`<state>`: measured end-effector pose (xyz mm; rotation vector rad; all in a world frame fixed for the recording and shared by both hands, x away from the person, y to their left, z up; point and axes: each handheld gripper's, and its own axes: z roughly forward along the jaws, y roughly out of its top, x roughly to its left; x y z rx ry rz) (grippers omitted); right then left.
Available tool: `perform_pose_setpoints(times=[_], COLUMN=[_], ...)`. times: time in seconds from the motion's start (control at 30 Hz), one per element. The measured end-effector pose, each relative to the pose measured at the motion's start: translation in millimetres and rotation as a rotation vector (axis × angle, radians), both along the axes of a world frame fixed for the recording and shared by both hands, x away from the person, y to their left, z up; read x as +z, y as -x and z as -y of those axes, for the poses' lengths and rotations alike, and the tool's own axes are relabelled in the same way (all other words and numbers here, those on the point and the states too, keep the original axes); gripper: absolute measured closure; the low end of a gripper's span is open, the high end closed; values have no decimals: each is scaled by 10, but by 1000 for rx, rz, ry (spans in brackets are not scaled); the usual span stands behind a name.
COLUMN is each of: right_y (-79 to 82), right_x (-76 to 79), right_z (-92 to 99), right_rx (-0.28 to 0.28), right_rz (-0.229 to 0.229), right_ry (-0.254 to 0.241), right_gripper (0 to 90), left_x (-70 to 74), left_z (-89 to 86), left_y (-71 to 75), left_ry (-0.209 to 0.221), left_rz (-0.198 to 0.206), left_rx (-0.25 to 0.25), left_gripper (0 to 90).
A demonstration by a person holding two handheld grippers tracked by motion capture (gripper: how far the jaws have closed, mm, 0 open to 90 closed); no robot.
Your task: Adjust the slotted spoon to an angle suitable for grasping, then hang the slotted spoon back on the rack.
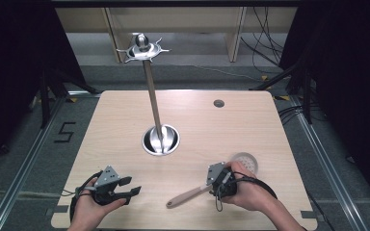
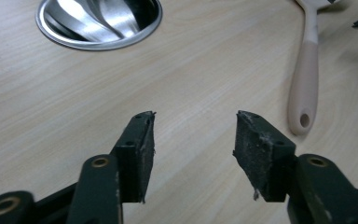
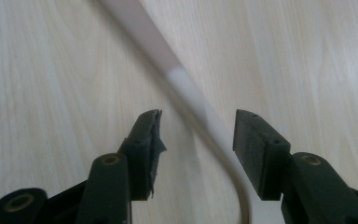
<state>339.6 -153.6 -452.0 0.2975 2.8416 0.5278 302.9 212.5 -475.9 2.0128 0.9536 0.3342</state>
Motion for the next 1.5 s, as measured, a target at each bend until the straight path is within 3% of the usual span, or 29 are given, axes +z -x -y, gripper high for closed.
perform_pose_setpoints(times=[0.07, 0.1, 0.13, 0.17, 0.37, 0.4, 0.47, 0.57, 0.63, 0.7, 0.77, 0.83, 0.9, 0.93, 0.97, 1.0, 1.07, 1.1, 1.2, 1.23, 1.3, 1.37, 1.5], right_y=[-42, -42, -36, -53, -31, -13, -6, 14, 15, 14, -5, -47, -65, -65, -46, -50, -38, -49, -41, -36, -20, -29, -57], right_x=[24, 24, 30, 31, 52, 60, 60, 71, 77, 80, 81, 97, 115, 115, 127, 142, 151, 154, 176, 174, 177, 145, 107], right_z=[-39, -39, -44, -49, -25, -25, -34, -75, -101, -121, -148, -162, -199, -199, -202, -227, -239, -252, -311, -363, -371, -436, -472], right_rx=[36, 36, 13, 26, 11, -1, 0, 23, 47, 54, 84, 115, 122, 122, 98, 119, 109, 123, 128, 160, 149, 198, 235], right_rz=[8, 8, 12, 20, 27, 19, 23, 20, 21, 23, 17, 36, 41, 41, 29, 36, 33, 39, 41, 43, 34, 23, 8], right_ry=[-7, -7, -9, -12, -27, -29, -28, -23, -23, -19, -15, 16, 36, 36, 41, 46, 48, 47, 39, 31, 38, 54, 84], right_gripper=[502, 502, 501, 501, 499, 499, 499, 502, 507, 512, 519, 524, 527, 527, 528, 530, 531, 531, 529, 529, 530, 534, 538], left_x=[7, -2, 9, 2, 11, 23, 19, 22, 12, 21, 3, 1, 9, 6, 14, 6, 5, -4, -5, 5, 3, 8, 1], left_z=[-15, -10, -29, -15, -31, -45, -36, -50, -29, -52, -48, -44, -66, -49, -54, -35, -34, -22, -33, -63, -60, -63, -56], left_y=[-2, -7, -9, 0, 16, 23, 43, 55, 57, 46, 43, 36, 15, 19, 14, 21, 34, 48, 72, 63, 61, 56, 45], left_ry=[-7, 12, -6, 20, 17, -6, 6, -12, 16, -7, -8, 9, -20, 5, -10, 9, -7, 17, 25, 1, 22, 21, 20], left_rz=[-6, 5, 4, -1, 11, 4, 10, 4, 12, 6, 12, 6, 16, 3, 1, 2, 6, 11, 5, 9, 7, 5, 3], left_rx=[8, 18, 16, 38, 45, 31, 36, 25, 55, 32, 43, 51, 46, 52, 43, 50, 41, 49, 55, 36, 47, 48, 45], left_gripper=[426, 426, 422, 419, 411, 410, 411, 411, 412, 411, 411, 411, 411, 411, 411, 411, 411, 411, 412, 411, 412, 412, 412])
